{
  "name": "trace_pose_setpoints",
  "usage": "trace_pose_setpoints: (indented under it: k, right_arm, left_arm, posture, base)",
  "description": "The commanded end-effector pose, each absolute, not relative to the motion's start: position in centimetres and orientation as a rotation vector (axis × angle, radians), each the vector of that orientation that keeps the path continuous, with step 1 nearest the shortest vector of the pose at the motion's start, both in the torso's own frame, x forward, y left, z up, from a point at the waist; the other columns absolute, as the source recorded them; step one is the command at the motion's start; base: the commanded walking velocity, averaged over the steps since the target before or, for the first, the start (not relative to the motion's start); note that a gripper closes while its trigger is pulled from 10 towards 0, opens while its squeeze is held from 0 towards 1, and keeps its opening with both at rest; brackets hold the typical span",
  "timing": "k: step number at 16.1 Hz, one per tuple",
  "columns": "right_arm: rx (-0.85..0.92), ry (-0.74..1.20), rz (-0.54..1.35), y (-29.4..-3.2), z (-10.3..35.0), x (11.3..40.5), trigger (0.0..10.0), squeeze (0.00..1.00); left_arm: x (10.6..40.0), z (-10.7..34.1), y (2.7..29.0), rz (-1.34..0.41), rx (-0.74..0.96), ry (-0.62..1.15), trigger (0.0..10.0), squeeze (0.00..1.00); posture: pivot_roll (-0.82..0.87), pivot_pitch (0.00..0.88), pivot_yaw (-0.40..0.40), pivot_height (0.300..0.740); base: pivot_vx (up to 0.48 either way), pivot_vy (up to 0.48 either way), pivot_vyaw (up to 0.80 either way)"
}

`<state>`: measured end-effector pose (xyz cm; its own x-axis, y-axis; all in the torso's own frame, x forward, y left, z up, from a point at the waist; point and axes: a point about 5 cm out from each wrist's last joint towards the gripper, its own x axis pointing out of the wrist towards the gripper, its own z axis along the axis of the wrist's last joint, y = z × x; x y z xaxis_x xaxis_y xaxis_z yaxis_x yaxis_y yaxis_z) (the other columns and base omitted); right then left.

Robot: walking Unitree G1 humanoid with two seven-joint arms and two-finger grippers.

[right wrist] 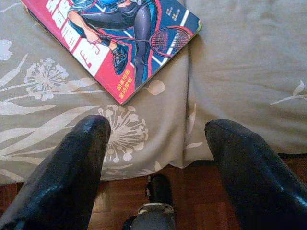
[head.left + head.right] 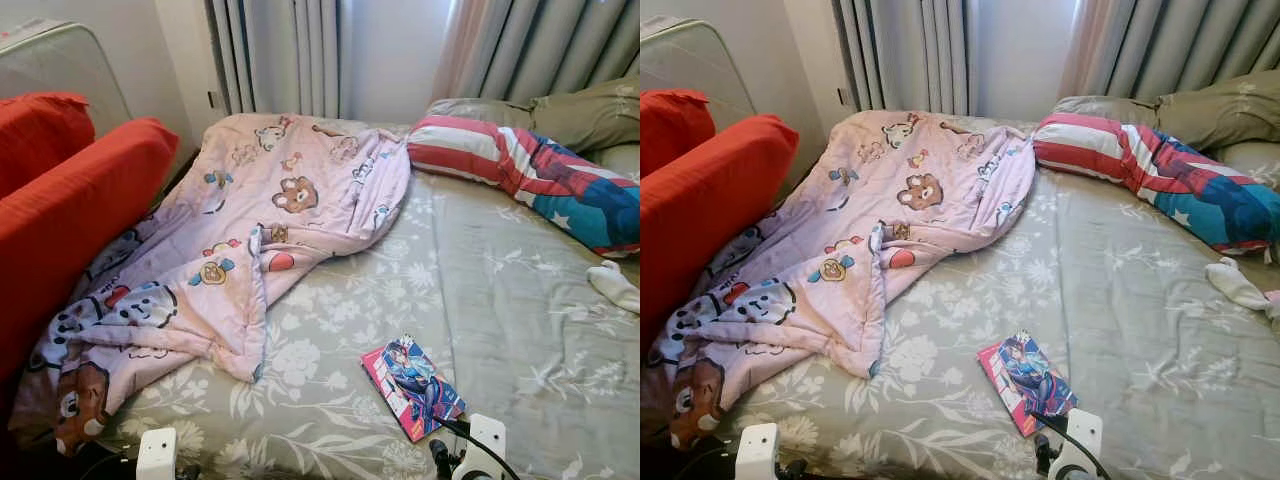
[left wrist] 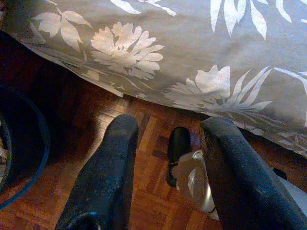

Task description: Clean up the room

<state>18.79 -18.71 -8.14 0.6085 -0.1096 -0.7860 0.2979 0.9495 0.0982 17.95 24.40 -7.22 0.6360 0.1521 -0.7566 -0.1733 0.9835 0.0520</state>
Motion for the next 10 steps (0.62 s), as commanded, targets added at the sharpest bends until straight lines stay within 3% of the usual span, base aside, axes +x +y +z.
trace_pose_setpoints:
  k: [1, 10]
  right_arm:
    - [0.223, 0.897, -0.237, -18.7, -8.3, 18.5, 10.0, 0.0]
    - [0.23, 0.888, -0.241, -18.7, -8.2, 18.6, 10.0, 0.0]
  left_arm:
    - [17.7, -7.4, 24.3, 0.177, -0.017, 0.875, 10.0, 0.0]
    - [19.0, -6.7, 24.1, 0.168, -0.013, 0.827, 10.0, 0.0]
  posture:
    - [0.15, 0.0, -0.002, 0.74]
    - [0.15, 0.0, 0.001, 0.74]
  base:
    - [0.0, 0.0, 0.0]
    - [0.0, 0.0, 0.0]
